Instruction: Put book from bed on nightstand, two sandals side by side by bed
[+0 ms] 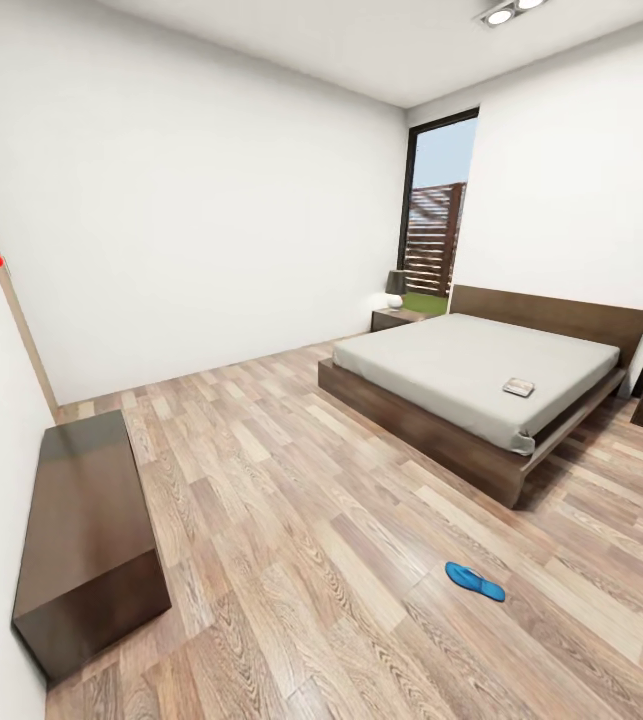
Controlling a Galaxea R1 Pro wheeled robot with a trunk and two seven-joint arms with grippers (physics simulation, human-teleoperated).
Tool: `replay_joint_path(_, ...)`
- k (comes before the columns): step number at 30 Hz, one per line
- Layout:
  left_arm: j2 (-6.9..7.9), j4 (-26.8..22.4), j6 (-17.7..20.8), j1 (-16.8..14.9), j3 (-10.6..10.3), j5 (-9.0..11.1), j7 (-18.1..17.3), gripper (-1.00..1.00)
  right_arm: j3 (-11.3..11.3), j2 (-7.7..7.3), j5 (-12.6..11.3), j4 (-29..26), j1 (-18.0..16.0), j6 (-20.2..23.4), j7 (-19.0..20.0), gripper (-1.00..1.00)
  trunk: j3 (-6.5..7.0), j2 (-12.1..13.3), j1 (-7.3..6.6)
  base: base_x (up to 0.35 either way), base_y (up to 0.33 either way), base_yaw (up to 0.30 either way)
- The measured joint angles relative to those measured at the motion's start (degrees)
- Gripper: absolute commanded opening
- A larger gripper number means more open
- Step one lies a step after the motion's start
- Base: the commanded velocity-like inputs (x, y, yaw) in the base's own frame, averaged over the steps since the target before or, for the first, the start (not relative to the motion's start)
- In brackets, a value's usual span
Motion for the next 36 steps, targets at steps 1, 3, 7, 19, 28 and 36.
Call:
replay_joint_path(1,0.00,0.0,0.0,0.0,0.0,0.0,0.0,1.00,0.0,0.00,0.0,0.0,0.0,0.0,0.0,1.00,0.00,0.0,0.00,0.000,0.000,0.000)
replay_joint_path(3,0.00,0.0,0.0,0.0,0.0,0.0,0.0,1.00,0.0,0.03,0.0,0.0,0.0,0.0,0.0,1.00,0.00,0.0,0.00,0.005,0.000,0.000)
replay_joint_path(7,0.00,0.0,0.0,0.0,0.0,0.0,0.0,1.00,0.0,0.02,0.0,0.0,0.0,0.0,0.0,1.00,0.00,0.0,-0.02,0.139,0.000,0.000)
replay_joint_path(19,0.00,0.0,0.1,0.0,0.0,0.0,0.0,1.00,0.0,0.09,0.2,0.0,0.0,0.0,0.0,1.00,0.00,0.0,-0.04,0.313,0.028,0.000)
replay_joint_path(28,0.01,0.0,0.1,0.0,0.0,0.0,0.0,1.00,0.0,0.09,0.2,0.0,0.0,0.0,0.0,1.00,0.00,0.0,-0.01,0.166,0.049,0.146)
replay_joint_path(36,0.00,0.0,0.1,0.0,0.0,0.0,0.0,1.00,0.0,0.09,0.2,0.0,0.0,0.0,0.0,1.00,0.00,0.0,0.00,0.010,0.003,0.173)
